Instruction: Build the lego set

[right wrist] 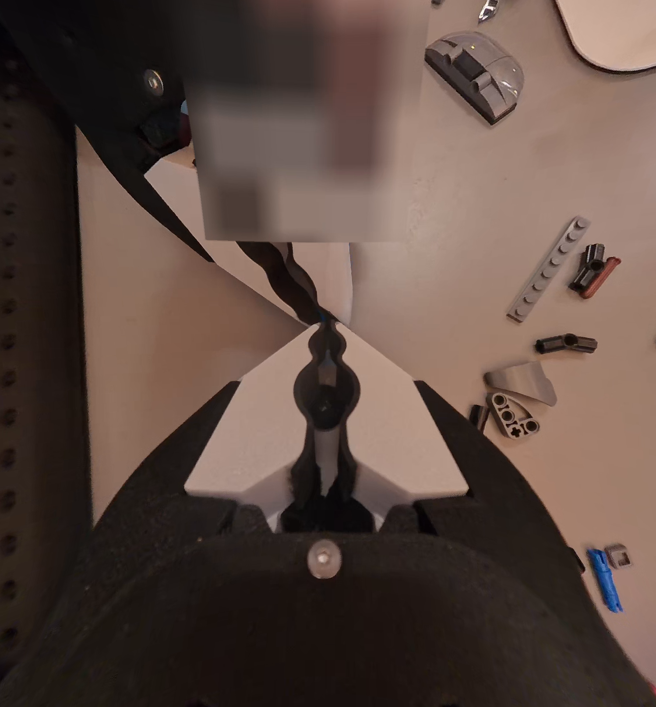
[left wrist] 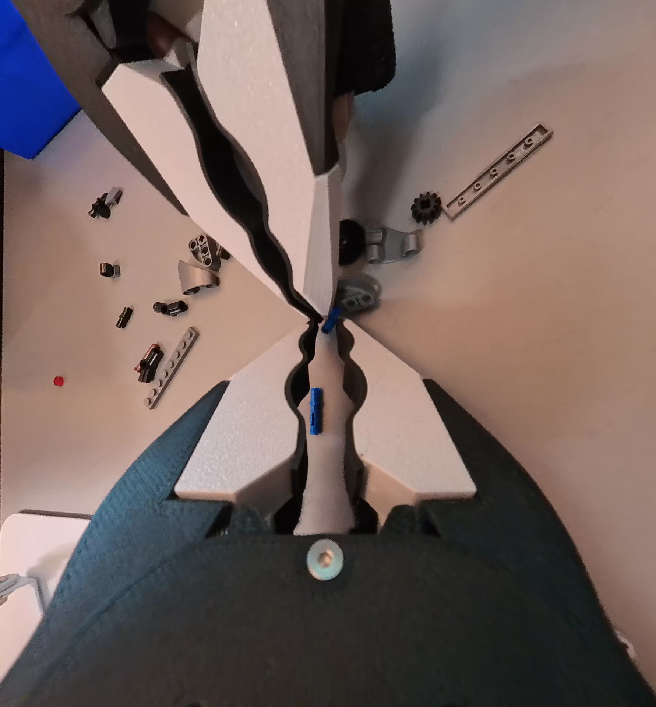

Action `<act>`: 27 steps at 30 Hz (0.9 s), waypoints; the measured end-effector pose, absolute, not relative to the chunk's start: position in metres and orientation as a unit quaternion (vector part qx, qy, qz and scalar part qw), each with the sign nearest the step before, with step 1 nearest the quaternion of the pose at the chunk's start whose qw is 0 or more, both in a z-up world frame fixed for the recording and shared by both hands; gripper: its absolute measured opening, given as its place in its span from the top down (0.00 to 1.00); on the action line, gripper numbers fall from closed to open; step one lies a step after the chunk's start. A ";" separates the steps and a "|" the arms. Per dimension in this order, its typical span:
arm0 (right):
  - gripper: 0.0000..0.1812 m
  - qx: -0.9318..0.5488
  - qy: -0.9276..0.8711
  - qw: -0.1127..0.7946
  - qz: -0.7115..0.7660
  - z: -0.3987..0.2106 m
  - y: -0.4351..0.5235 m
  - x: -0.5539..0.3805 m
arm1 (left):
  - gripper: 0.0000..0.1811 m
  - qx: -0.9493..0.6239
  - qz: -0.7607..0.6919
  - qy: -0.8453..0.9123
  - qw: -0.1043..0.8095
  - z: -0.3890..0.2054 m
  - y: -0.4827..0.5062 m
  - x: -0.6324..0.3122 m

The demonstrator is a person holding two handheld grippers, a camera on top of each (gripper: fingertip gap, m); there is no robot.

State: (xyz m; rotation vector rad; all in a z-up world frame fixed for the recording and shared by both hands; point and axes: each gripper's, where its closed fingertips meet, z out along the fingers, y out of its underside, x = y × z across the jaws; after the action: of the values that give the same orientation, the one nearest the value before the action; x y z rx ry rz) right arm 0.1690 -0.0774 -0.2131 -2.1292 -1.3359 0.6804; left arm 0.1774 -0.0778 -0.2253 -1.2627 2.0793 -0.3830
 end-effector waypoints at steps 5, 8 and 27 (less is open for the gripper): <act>1.00 -0.786 -0.493 0.269 0.257 -0.211 -0.077 0.168 | 0.95 -0.487 -0.162 0.793 0.328 -0.224 -0.078 0.176; 1.00 -0.785 -0.495 0.269 0.257 -0.210 -0.078 0.167 | 0.95 -0.488 -0.167 0.793 0.324 -0.225 -0.079 0.176; 0.98 -0.800 -0.491 0.238 0.250 -0.220 -0.083 0.173 | 0.98 -0.502 -0.172 0.787 0.315 -0.227 -0.075 0.172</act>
State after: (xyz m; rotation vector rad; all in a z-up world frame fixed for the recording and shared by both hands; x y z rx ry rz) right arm 0.1730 -0.0825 -0.2197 -2.1916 -1.3460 0.6845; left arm 0.1723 -0.0753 -0.2265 -1.3227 2.0732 -0.4533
